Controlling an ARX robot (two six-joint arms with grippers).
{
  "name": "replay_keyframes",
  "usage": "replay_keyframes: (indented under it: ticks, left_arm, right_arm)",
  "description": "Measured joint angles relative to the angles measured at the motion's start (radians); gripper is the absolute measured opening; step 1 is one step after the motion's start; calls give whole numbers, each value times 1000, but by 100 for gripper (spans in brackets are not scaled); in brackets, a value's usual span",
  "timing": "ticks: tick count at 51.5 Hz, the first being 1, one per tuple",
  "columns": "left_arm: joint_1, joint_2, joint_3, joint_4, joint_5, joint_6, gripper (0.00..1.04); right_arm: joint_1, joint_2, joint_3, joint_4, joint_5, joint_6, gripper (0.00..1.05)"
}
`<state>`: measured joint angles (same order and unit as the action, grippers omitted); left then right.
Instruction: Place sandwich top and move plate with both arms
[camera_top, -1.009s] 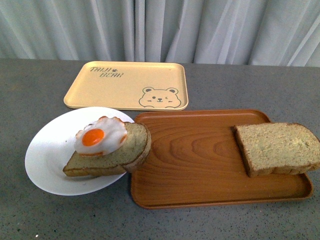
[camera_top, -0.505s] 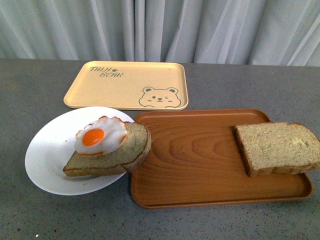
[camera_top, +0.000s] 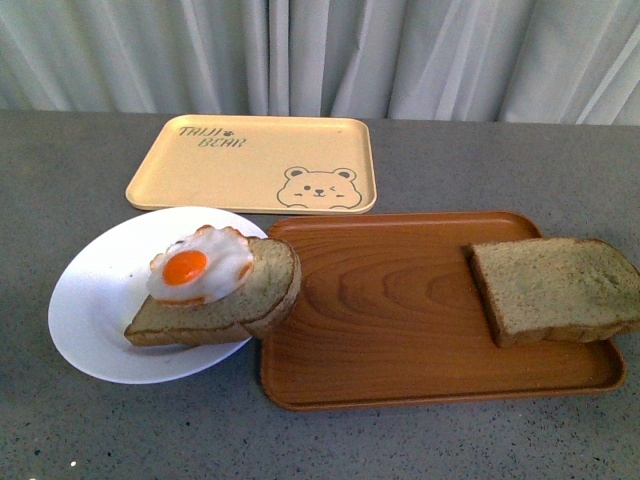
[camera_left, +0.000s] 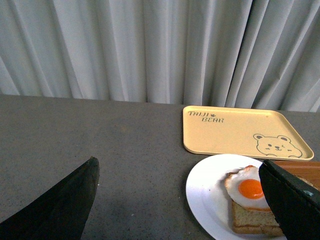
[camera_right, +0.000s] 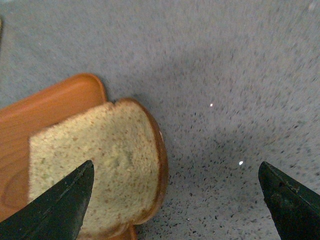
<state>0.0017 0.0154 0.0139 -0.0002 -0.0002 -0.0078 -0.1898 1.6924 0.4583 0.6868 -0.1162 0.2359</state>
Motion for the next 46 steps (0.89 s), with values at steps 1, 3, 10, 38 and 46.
replay_keyframes:
  ticks: [1, 3, 10, 38, 46]
  left_arm:
    - [0, 0, 0, 0, 0, 0, 96]
    - [0, 0, 0, 0, 0, 0, 96]
    - [0, 0, 0, 0, 0, 0, 96]
    - [0, 0, 0, 0, 0, 0, 96]
    - [0, 0, 0, 0, 0, 0, 96]
  right_arm:
    - [-1, 28, 10, 5, -3, 8, 96]
    - [0, 61, 23, 7, -5, 25, 96]
    - [12, 156, 78, 21, -19, 91, 96]
    - [91, 289, 153, 55, -41, 262, 58]
    - [95, 199, 126, 37, -53, 278, 25]
